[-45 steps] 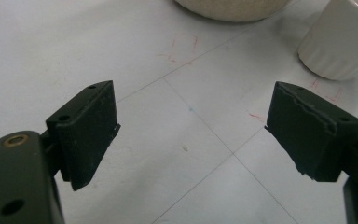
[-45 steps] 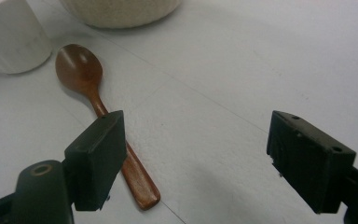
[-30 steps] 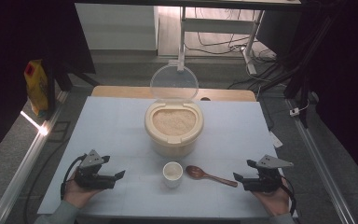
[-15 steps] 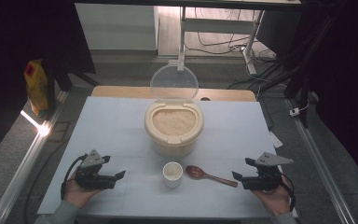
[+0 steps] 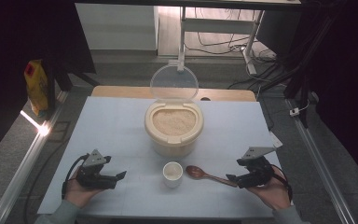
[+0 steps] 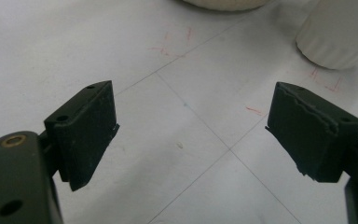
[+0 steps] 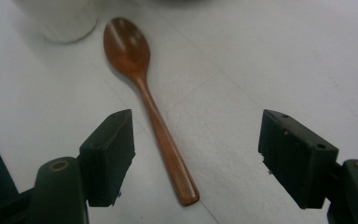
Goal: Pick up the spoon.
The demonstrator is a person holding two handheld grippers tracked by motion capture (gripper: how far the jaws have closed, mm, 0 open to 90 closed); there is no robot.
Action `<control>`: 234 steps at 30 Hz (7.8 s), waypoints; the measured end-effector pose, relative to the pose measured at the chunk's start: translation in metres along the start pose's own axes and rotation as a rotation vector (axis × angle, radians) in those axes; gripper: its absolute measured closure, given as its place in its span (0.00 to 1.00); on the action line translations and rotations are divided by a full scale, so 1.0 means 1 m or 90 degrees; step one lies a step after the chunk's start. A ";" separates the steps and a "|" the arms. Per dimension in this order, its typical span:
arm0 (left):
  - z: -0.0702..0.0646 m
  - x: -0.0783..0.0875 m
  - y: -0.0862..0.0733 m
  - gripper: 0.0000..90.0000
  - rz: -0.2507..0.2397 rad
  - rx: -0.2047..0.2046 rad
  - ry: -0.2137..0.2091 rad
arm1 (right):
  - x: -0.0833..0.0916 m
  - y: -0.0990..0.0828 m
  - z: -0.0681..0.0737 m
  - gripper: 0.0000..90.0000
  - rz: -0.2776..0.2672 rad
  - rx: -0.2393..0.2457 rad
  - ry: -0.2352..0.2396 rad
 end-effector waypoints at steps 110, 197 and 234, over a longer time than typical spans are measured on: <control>-0.005 0.004 0.004 0.17 0.004 -0.009 -0.016 | -0.008 0.051 0.054 0.86 0.087 0.193 0.147; -0.108 -0.017 0.105 0.29 -0.021 -0.167 -0.172 | -0.049 0.093 0.106 0.86 0.115 0.271 0.190; -0.135 -0.047 0.094 0.76 0.120 -0.372 -0.193 | -0.055 0.110 0.128 0.86 0.099 0.332 0.204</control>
Point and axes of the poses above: each handheld gripper's, and its own axes: x roughly backward along the jaws, y roughly out of its top, z roughly to its left, the point moved 6 cm from there along -x, roughly forward along the jaws, and after that the axes turned 10 degrees about -z, right-handed, at the moved point
